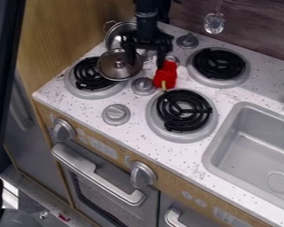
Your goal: Put the silver pan lid on the lower right burner
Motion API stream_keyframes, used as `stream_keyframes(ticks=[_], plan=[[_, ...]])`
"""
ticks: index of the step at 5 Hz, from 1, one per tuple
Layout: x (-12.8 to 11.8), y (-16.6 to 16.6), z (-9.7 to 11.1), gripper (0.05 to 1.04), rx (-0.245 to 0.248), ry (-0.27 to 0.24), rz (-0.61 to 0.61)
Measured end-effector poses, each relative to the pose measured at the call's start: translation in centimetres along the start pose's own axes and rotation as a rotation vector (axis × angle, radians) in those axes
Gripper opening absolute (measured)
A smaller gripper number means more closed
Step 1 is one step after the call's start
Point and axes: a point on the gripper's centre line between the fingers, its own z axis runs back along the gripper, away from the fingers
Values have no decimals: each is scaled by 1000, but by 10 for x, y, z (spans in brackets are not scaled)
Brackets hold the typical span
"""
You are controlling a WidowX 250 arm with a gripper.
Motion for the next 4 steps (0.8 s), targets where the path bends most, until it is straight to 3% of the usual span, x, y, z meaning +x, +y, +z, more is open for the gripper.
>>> stream_keyframes(ticks=[2,4], plan=[[28,40,1,999,-10,-37,-38],[36,49,-1,999,-3,-68,-93]])
